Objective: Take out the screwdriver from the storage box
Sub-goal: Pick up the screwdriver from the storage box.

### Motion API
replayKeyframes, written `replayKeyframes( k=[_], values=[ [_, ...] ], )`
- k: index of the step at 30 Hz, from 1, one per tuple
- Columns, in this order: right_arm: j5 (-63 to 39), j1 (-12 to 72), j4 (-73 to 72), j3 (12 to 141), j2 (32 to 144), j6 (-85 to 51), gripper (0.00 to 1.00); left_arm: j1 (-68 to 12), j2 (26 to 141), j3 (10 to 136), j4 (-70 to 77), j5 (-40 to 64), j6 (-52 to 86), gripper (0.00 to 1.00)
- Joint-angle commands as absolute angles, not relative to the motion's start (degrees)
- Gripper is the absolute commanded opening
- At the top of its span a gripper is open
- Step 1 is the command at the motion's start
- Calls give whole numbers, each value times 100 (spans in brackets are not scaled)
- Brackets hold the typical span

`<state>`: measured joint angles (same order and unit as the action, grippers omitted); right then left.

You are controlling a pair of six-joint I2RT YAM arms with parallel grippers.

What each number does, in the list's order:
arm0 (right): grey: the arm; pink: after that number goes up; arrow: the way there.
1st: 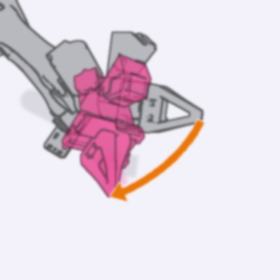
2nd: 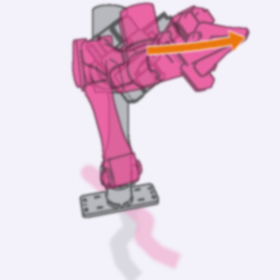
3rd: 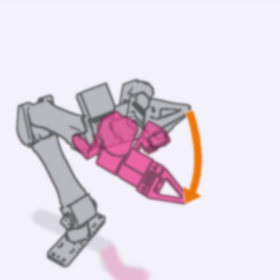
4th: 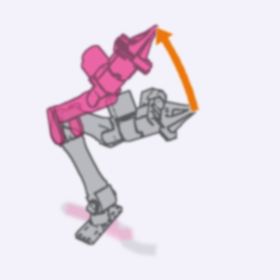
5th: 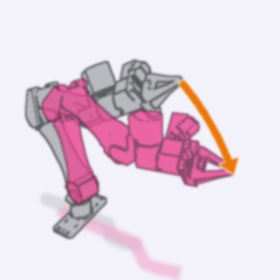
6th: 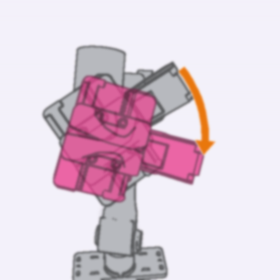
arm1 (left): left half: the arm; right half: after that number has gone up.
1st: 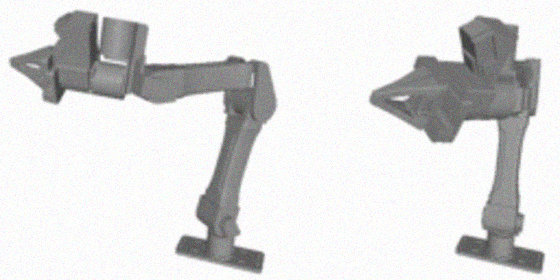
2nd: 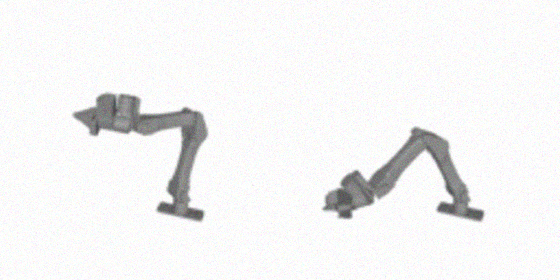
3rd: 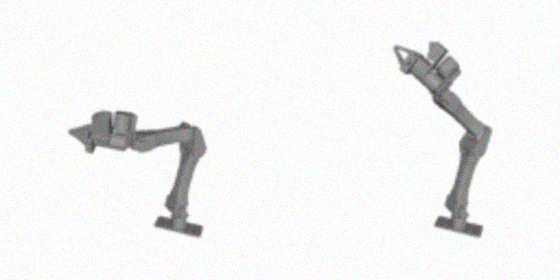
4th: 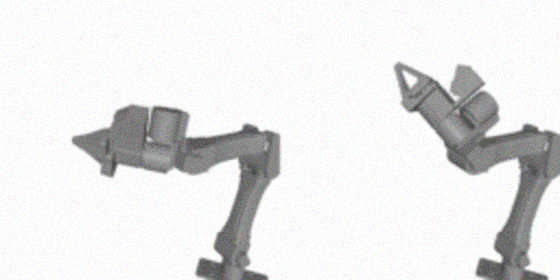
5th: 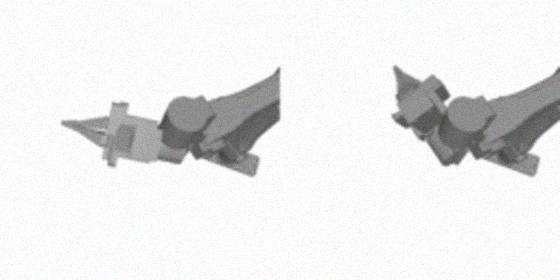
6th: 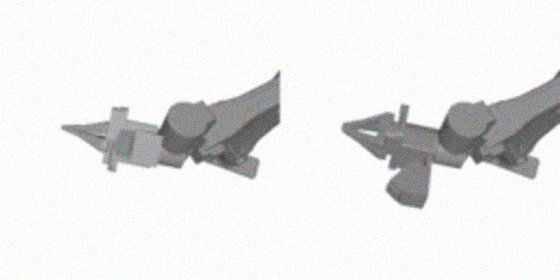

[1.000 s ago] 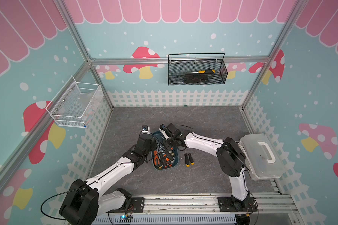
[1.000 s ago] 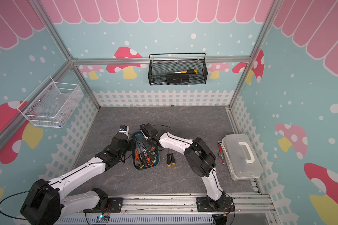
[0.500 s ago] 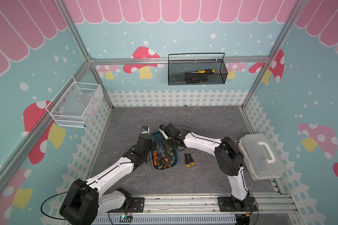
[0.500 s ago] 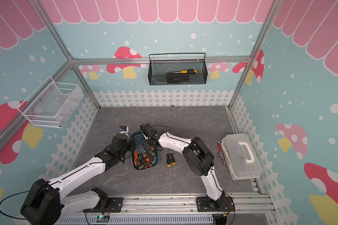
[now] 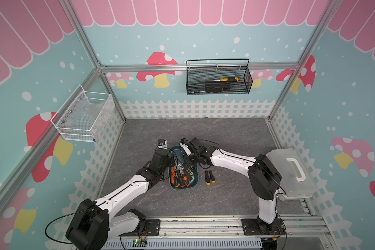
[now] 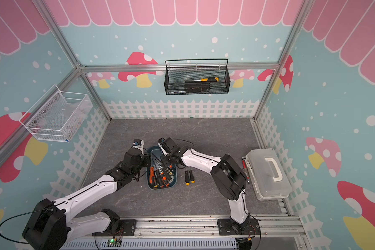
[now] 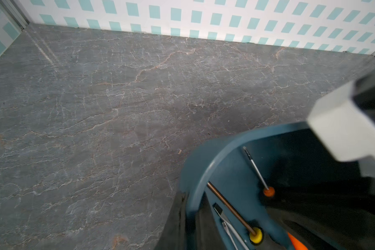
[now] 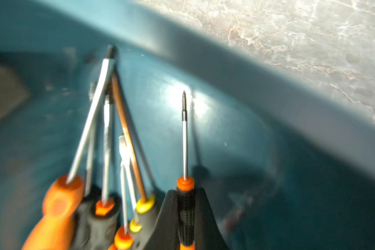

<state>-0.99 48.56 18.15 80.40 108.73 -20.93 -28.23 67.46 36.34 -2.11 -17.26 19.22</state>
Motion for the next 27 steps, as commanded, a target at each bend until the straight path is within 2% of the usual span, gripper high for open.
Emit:
replayKeyframes(
  k=[1,15,23,27],
  values=[
    [-272,4781,1658,7766,10434,-2265,0,-2808,6765,3665,68,-1801,1920,0],
    [-518,4786,1616,7116,9418,-2285,0,-2806,6871,3639,98,-1795,1917,0],
    [-332,4731,1914,6115,8171,-2327,0,-2807,6969,3613,176,-1800,1891,0],
    [-265,4399,2105,5524,7840,-2473,0,-2804,6931,3604,146,-1794,1868,0]
  ],
)
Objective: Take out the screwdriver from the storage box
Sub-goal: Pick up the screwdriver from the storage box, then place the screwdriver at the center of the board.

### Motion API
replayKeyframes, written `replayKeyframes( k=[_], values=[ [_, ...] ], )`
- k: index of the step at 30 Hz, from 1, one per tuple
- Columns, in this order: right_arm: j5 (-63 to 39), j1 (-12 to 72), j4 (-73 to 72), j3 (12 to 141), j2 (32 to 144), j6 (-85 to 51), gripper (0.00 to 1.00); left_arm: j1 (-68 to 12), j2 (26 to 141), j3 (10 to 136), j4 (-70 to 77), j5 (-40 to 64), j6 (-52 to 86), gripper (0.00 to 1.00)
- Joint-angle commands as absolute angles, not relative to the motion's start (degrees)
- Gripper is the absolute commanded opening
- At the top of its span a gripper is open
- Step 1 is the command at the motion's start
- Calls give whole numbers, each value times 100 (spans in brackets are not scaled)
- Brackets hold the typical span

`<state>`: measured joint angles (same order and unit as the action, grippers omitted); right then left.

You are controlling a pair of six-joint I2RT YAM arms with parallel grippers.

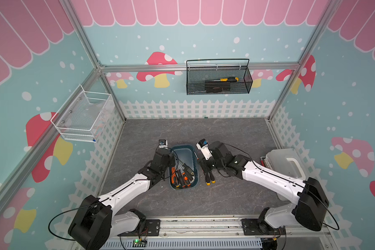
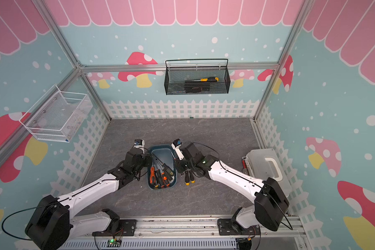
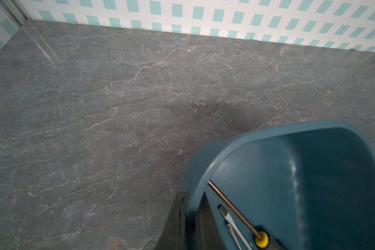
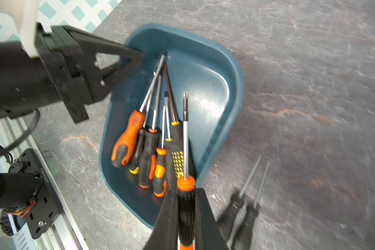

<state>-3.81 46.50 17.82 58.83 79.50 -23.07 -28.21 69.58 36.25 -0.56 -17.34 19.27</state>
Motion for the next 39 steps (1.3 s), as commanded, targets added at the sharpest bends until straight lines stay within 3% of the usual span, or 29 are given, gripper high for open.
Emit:
replayKeyframes(
  k=[1,10,39],
  values=[
    [-332,4259,2090,5373,7774,-2538,0,-2806,6903,3594,134,-1794,1863,0],
    [-974,3350,1591,4601,8016,-2846,0,-2804,6741,3551,70,-1969,1837,0],
    [-2146,2597,336,4279,9298,-3718,0,-2804,6745,3630,133,-1917,1692,0]
  ],
)
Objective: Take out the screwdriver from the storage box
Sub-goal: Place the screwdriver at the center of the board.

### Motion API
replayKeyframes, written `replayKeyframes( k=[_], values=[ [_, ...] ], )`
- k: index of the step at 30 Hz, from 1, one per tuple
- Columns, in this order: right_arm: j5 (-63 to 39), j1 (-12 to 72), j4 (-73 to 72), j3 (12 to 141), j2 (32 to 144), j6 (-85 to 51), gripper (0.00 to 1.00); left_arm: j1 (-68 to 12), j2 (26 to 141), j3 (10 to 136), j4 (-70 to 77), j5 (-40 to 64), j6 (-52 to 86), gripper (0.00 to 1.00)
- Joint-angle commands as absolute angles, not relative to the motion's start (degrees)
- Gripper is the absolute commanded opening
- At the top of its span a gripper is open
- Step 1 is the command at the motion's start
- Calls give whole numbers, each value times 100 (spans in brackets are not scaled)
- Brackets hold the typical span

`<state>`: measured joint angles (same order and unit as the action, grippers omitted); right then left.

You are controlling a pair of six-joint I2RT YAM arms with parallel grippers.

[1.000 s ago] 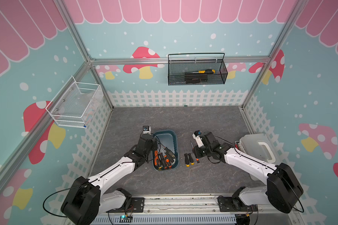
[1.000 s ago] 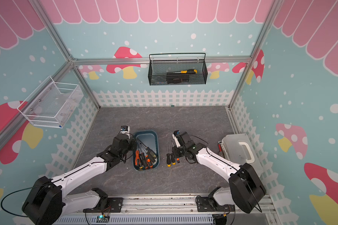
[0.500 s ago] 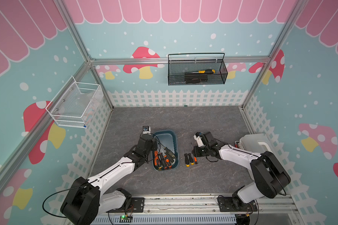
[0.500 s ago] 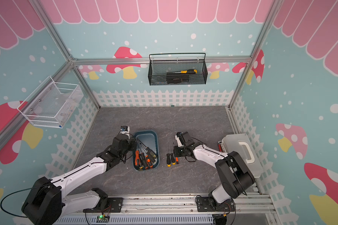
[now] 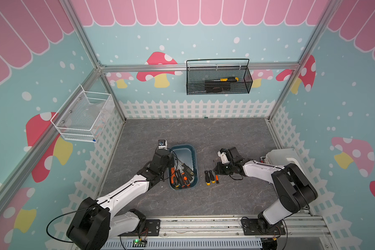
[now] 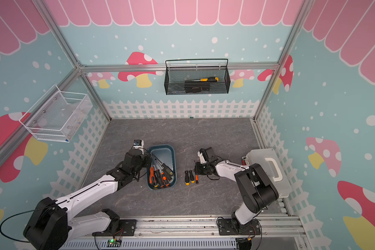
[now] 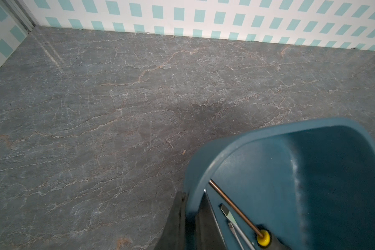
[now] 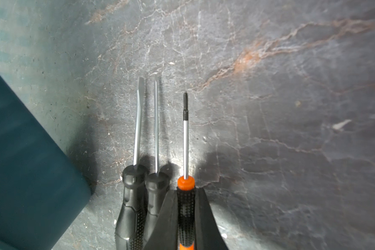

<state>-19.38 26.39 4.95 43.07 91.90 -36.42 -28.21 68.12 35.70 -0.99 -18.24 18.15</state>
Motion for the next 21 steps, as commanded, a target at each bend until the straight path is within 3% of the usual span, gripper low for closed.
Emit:
replayKeyframes(
  k=[1,14,21],
  values=[
    [-2206,2585,303,4279,9332,-3728,0,-2804,6758,3635,139,-1916,1696,0],
    [-2475,2470,139,4228,9532,-3832,0,-2804,6812,3631,154,-1916,1714,0],
    [-2590,2417,97,4214,9612,-3858,14,-2804,6812,3568,187,-1933,1745,0]
  ],
)
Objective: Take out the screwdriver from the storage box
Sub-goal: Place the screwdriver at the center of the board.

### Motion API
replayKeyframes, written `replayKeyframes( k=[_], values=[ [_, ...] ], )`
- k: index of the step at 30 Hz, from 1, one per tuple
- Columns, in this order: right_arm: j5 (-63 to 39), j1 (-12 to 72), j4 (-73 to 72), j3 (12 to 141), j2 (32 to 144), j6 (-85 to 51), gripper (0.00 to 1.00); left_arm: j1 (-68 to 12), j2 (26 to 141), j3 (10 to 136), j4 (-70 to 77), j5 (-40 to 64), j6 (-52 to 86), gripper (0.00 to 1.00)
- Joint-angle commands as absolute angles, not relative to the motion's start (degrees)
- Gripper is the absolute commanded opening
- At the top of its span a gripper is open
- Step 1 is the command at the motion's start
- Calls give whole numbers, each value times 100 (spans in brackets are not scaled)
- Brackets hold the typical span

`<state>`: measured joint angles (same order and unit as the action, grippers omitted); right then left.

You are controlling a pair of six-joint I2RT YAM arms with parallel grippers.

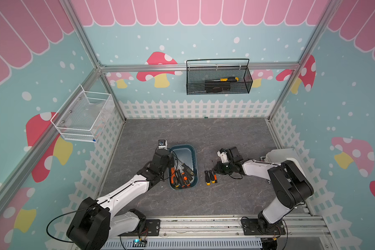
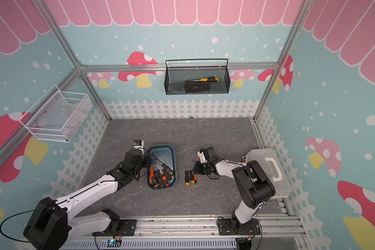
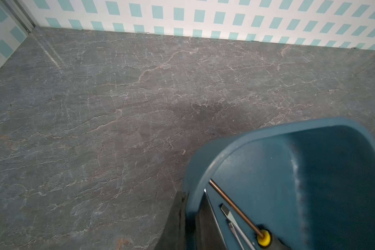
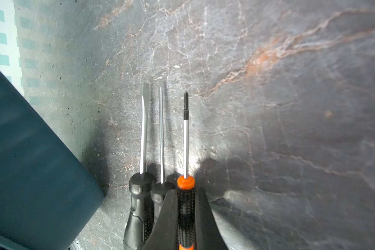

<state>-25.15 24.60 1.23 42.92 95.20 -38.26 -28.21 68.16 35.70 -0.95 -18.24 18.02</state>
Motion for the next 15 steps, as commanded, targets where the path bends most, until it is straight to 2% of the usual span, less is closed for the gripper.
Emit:
replayKeyframes(
  k=[1,6,15],
  values=[
    [-2584,2417,94,4218,9617,-3857,15,-2804,6812,3568,185,-1934,1749,0],
    [-2586,2399,105,4223,9596,-3854,24,-2804,6803,3533,210,-1927,1767,0],
    [-2461,2391,148,4201,9380,-3854,27,-2803,6795,3524,178,-1907,1792,0]
  ],
)
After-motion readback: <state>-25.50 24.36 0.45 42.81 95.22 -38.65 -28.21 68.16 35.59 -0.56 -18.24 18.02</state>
